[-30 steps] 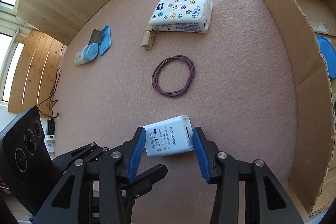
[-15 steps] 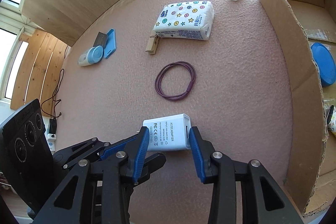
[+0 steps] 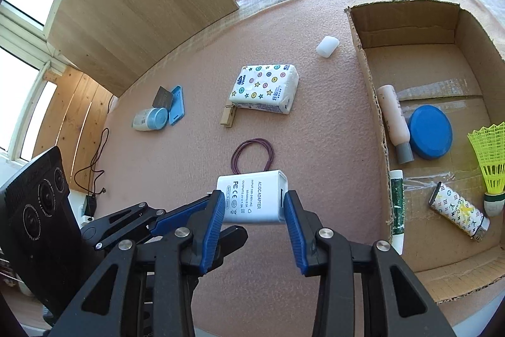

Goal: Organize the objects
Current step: 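Carry the charger with the right gripper into the box and open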

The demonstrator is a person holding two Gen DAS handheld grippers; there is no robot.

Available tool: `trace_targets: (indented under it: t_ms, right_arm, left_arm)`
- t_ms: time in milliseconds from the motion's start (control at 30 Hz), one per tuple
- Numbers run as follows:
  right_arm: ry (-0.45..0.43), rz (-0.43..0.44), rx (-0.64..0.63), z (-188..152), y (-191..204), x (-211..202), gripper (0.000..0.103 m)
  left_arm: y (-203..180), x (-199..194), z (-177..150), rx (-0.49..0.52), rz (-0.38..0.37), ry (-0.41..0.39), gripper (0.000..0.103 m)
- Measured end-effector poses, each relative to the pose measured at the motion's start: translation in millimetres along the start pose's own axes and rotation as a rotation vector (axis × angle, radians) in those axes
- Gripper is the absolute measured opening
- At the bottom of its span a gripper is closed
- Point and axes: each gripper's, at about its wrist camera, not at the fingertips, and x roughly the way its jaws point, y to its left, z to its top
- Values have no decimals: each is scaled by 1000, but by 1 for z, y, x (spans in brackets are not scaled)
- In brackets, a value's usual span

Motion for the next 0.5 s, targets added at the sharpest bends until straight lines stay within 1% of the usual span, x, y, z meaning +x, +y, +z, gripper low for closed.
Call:
trace_targets:
  t_ms: [100,233,500]
  right_arm:
    - [-31,-6,15,2,-10,-16,36]
    - [-65,-21,46,6,-28,-33,36]
    - [-127,-62,115,6,-69,-69,36]
  left_arm:
    - [-17,5,15,27,-21,-4,36]
    - [-39,12,26,71,-39,-2,36]
    - [-85,40,45,146,-101,13,36]
